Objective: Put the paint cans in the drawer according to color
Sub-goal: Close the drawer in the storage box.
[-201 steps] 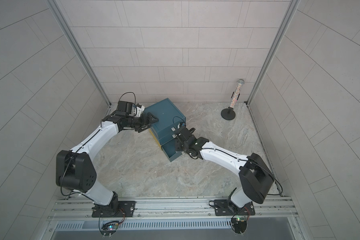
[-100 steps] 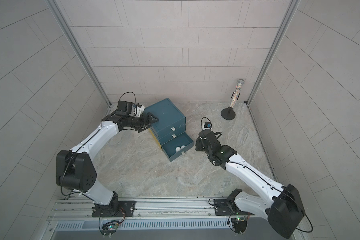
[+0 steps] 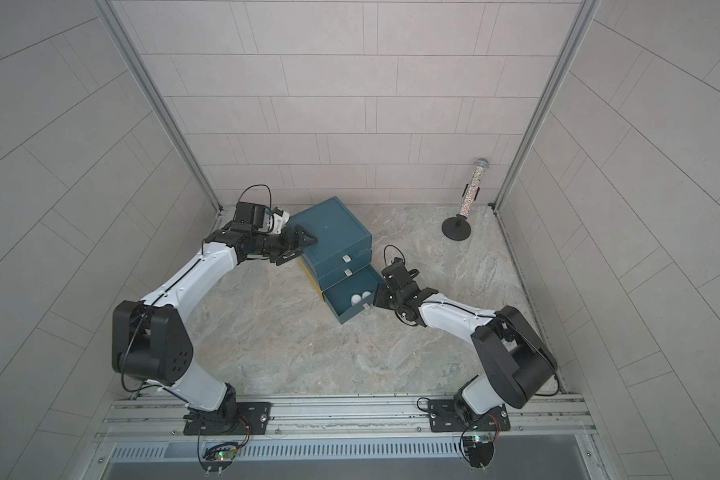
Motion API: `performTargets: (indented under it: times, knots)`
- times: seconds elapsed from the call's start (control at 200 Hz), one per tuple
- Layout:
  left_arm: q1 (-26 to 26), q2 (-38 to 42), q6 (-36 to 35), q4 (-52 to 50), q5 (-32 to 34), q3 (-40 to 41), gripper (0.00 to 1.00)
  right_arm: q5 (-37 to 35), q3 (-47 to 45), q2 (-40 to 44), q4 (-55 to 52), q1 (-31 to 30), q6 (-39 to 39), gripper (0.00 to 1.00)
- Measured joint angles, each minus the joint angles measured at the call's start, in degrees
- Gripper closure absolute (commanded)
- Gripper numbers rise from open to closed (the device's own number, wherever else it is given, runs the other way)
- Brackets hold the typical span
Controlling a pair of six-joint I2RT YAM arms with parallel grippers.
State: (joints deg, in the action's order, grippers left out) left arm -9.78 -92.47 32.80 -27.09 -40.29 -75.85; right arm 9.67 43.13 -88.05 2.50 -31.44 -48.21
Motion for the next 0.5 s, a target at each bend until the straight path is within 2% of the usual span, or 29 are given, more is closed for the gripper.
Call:
performTargets:
  times: [0.2, 0.495]
  knots:
    - [0.0, 0.0, 0.0, 0.0, 0.0, 0.0, 0.07, 3.8, -1.0, -7.0, 11.1, 0.0, -6.4, 1.00]
    - [-0.3, 0.0, 0.0, -0.2, 0.6, -0.2, 0.07, 7.5, -2.9, -16.3, 34.1, 0.0, -18.2, 1.00]
